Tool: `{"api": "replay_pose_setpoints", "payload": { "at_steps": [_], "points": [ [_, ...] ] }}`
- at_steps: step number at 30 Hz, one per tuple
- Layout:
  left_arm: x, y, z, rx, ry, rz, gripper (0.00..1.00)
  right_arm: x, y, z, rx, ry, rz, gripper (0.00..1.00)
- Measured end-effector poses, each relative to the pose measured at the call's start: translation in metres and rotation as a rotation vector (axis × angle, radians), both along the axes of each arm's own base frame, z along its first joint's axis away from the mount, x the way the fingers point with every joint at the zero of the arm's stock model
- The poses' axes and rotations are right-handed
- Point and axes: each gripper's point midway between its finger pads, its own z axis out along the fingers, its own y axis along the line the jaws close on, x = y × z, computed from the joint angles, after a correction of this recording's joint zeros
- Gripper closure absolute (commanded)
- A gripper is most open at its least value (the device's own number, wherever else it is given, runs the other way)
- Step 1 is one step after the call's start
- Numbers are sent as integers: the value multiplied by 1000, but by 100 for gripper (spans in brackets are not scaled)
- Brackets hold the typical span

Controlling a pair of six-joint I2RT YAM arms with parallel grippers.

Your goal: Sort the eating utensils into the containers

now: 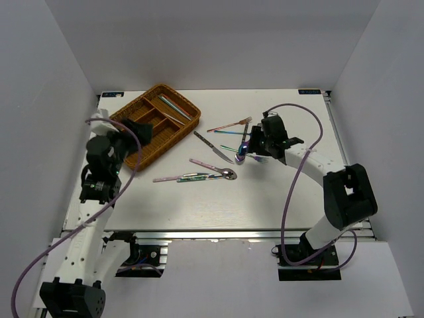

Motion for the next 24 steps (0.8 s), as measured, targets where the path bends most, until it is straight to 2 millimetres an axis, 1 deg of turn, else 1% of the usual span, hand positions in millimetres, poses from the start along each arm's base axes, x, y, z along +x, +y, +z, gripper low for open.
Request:
{"api": "replay_pose_setpoints", "payload": {
  "at_steps": [1, 3, 4, 5, 6, 7, 8, 13, 15, 17, 19, 24],
  "points": [
    [-2, -2, -25, 26, 55, -19, 2, 5, -1, -3, -2, 5, -32, 43],
    [-10, -4, -88, 76, 203, -47, 2, 12, -3, -9, -4, 20, -88, 47],
    [-18, -5, -120, 100, 294, -59, 2, 18, -3, -11, -4, 29, -117, 48],
    [-26, -6, -140, 118, 355, -70, 2, 25, -3, -13, -4, 33, -139, 54],
    [-31, -7, -152, 134, 392, -80, 2, 33, -2, -15, -7, 37, -164, 58],
    [-36, -10, -156, 146, 405, -96, 2, 42, 0, -16, -7, 37, -187, 61],
    [-37, -12, -155, 156, 398, -106, 2, 50, 2, -18, -6, 35, -203, 62],
    [-36, -14, -133, 185, 327, -121, 2, 94, 13, -24, -14, 28, -266, 66],
    [-35, -14, -132, 191, 326, -125, 2, 104, 13, -31, -30, 36, -285, 66],
    [-35, -15, -136, 195, 336, -132, 2, 106, 12, -40, -47, 51, -299, 66],
    [-34, -16, -138, 198, 345, -137, 2, 102, 7, -49, -66, 75, -314, 66],
    [-34, -18, -142, 200, 357, -148, 2, 100, -1, -56, -82, 88, -338, 68]
  ]
}}
